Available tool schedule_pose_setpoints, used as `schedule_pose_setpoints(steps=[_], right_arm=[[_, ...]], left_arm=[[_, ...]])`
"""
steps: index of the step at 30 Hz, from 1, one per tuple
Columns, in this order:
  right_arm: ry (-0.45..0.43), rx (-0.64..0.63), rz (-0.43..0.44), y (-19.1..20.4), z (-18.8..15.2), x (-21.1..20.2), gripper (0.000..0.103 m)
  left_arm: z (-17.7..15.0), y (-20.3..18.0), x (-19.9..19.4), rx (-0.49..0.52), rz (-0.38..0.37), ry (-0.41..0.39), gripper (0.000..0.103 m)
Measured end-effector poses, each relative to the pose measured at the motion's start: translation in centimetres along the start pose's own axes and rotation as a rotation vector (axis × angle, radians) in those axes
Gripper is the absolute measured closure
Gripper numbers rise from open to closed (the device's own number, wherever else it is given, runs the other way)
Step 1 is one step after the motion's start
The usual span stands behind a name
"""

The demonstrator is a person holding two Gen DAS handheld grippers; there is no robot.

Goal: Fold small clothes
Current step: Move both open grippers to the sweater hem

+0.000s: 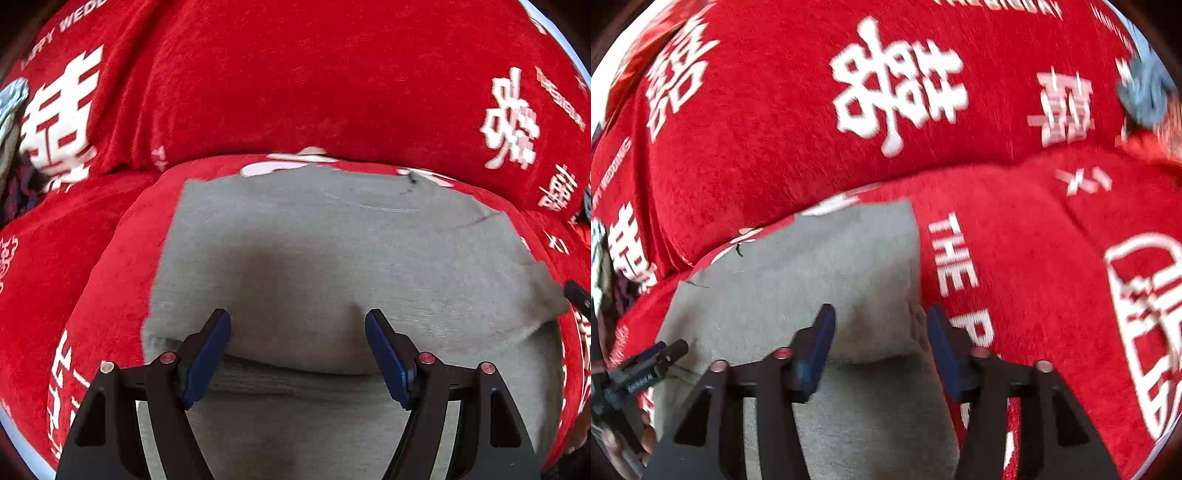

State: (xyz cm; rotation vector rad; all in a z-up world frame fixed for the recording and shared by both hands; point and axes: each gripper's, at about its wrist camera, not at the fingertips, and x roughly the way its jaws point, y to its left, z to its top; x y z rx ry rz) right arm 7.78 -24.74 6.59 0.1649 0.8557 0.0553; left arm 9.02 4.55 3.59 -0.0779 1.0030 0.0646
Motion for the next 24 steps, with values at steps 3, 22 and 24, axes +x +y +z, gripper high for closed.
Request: schedule_pose_setpoints(steps=[3,22,24], right_arm=[[0.045,-0.135,0.026,3.6,-0.5,1.3,0.045],[0.126,-0.407,0.072,7.6,-10.1,0.4,0.045],[0.071,-0.448,0.045,7.6,-11.5,-0.8,0.042]], left_arm=[[0.0,0.8,0.8,-0.024,0.005,0.018,0.027],[-7.4,-3.7,-3.4,0.164,0.020,-0.015,0.027],[-9.1,-3.6,-3.8,0.161,0.034,-0.035,0.023]])
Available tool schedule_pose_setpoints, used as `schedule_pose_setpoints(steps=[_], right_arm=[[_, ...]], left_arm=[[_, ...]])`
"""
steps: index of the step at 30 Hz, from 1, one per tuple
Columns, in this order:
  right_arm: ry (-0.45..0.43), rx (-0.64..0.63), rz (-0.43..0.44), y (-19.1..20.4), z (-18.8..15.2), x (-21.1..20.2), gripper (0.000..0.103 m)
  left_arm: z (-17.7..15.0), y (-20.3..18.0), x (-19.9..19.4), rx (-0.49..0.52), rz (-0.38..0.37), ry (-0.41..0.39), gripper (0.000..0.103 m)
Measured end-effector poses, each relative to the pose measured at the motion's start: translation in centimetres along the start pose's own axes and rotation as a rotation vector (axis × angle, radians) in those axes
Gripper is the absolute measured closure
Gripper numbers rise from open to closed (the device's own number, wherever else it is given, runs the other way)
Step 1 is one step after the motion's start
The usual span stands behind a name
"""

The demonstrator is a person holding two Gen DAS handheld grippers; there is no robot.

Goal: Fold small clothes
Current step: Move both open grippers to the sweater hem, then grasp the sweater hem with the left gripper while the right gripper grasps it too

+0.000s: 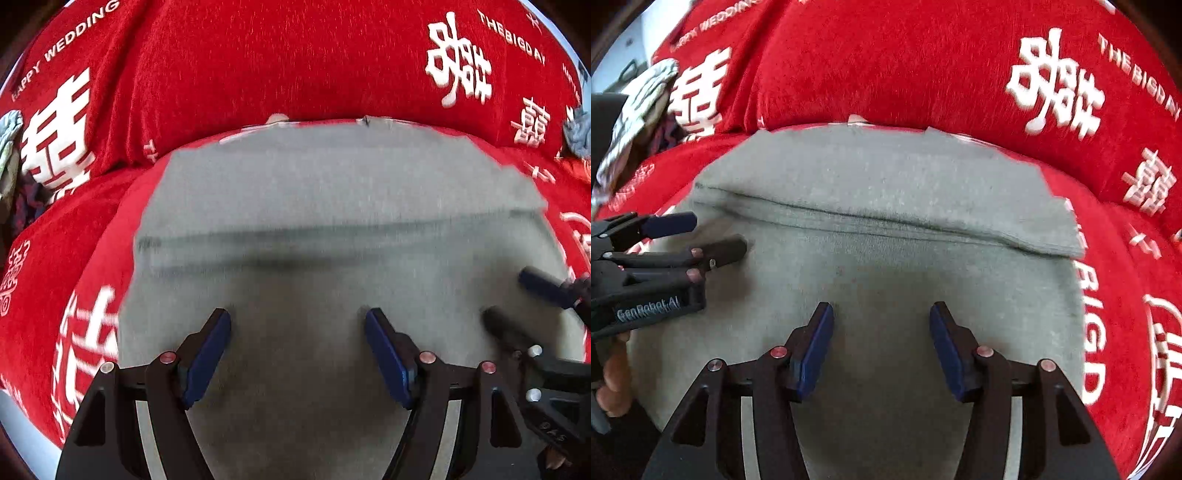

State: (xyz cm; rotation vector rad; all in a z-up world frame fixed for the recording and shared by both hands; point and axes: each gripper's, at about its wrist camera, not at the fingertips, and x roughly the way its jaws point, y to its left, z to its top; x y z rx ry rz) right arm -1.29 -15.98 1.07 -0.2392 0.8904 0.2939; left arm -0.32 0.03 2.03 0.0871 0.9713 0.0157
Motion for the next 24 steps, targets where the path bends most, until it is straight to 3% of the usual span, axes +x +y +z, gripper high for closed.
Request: schedule_pose_setpoints(steps=[2,12,14,17,19,21,22,24], right_arm=[[-0.006,0.004,0.010,-0.2,-1.3,-1.0,0.041],[-0.005,-0.078,0.018,-1.7,-9.1,-6.1,0.032],[0.053,-0.081,0.006,-1.5,-9.3,-6.4,0.030],[-0.004,-0.142,0.054,0.7,-9.2,-7.7,0.030],[-0.020,-0.199,0.073,2.8,-9.0,-7.6,0.030],[0.010,-0.240,0.078,4.3,-9.2,-6.5,0.030],[0.029,-0.268,0.045,4.9,-9.4,-5.9,0.030],[-0.002,-0.305,0.019,5.2,-9.9,-6.2,0.028]], left_arm=[[-1.0,0.3,-0.7,-0.019,0.001,0.002,0.018],[-7.5,1.1,-4.7,0.027,-0.018,-0.013,0.018],[-8.0,0.6,-5.6,0.049,-0.024,-0.009,0.018],[-8.9,-1.8,-7.5,0.141,-0.068,-0.061,0.018],[-9.8,-3.9,-7.9,0.228,-0.052,-0.083,0.018],[-10.6,-5.1,-6.8,0.278,-0.015,-0.052,0.018],[-10.8,-5.1,-6.3,0.276,0.001,-0.036,0.017],[-11.0,-3.9,-6.2,0.222,-0.005,-0.032,0.005]])
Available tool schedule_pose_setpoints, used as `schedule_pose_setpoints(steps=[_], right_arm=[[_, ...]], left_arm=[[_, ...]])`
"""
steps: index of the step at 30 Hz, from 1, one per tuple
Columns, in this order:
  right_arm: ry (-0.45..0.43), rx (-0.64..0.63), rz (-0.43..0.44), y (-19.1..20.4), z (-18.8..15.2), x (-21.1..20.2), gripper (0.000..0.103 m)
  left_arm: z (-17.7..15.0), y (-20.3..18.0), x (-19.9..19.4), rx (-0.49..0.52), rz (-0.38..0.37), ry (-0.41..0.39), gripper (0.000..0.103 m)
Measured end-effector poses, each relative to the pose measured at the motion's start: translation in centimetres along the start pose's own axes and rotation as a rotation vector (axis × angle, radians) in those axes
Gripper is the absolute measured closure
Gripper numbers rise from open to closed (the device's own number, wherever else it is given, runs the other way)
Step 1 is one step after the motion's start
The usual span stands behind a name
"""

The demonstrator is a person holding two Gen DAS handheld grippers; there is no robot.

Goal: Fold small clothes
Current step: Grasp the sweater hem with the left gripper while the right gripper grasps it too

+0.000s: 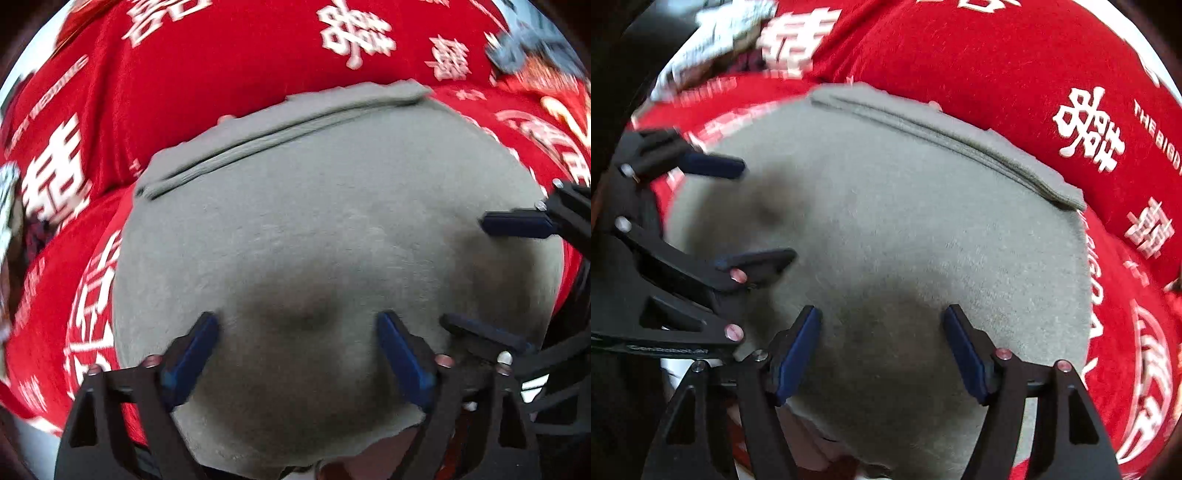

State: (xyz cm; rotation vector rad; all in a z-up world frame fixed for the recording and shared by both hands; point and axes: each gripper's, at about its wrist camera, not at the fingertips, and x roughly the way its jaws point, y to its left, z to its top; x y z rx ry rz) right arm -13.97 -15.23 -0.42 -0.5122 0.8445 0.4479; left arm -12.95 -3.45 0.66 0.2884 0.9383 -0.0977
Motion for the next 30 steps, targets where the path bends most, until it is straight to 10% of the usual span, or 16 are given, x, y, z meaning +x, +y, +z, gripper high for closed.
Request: schedule_pose_setpoints(steps=[14,24,26,30], right_arm=[[0.060,0.351,-0.101,-8.2,-5.0,-3.3,0.026],[0.150,0.510,-0.036,-8.6,-6.7,-1.7,0.025],[0.144,0.481,-0.039,-8.0,-6.4,-1.9,0.035],[0.120,0.483,0.017,-7.7,-5.9,-2.1,0.084]], left_arm=[[-4.4,10.8,-1.2,-0.479,-0.012,0.072,0.005],[-5.9,10.4,1.4,-0.541,-0.168,0.191,0.005],[-5.6,10.0,1.0,-0.534,-0.183,0.177,0.010],[-4.7,8.7,0.1,-0.471,-0.148,0.150,0.055]])
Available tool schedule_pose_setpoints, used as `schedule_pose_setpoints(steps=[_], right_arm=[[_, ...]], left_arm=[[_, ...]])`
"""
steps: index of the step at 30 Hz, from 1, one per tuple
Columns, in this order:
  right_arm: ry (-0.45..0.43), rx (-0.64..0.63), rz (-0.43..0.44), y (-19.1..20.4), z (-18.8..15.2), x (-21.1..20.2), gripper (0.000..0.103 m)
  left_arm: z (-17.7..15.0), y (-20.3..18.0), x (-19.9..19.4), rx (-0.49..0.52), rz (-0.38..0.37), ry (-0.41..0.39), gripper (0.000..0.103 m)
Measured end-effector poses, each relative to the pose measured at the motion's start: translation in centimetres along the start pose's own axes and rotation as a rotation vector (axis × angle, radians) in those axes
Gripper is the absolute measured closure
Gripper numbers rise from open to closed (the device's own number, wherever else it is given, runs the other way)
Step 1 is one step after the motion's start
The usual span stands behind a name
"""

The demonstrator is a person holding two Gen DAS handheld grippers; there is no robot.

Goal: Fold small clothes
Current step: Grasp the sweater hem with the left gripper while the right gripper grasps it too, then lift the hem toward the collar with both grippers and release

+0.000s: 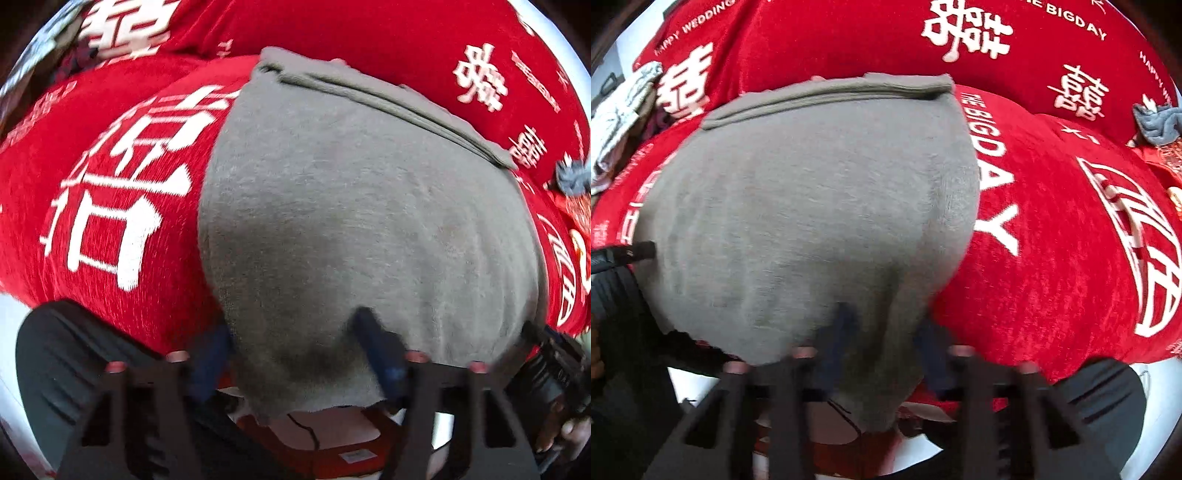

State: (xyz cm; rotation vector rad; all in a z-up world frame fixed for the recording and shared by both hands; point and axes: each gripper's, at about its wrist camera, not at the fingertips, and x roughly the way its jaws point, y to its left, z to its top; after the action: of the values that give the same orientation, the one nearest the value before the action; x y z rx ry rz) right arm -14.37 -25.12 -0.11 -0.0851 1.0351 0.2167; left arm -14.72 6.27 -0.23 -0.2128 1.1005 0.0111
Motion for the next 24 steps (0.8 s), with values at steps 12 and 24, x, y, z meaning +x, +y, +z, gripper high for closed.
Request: schedule_pose_setpoints(steps=[12,24], right_arm=[[-0.168,0.130,0.287,-3.3,4.0,-4.8,0.091],[-0.221,0.213,0.226,-3.8,12.1,0.8,0.091]], left_arm=[[4.1,-0.8,-4.5,0.038,-0.069,-0.111,0.091],[14.2,0.0,-0.3,-0.023,-0.050,-0.122,0.091]])
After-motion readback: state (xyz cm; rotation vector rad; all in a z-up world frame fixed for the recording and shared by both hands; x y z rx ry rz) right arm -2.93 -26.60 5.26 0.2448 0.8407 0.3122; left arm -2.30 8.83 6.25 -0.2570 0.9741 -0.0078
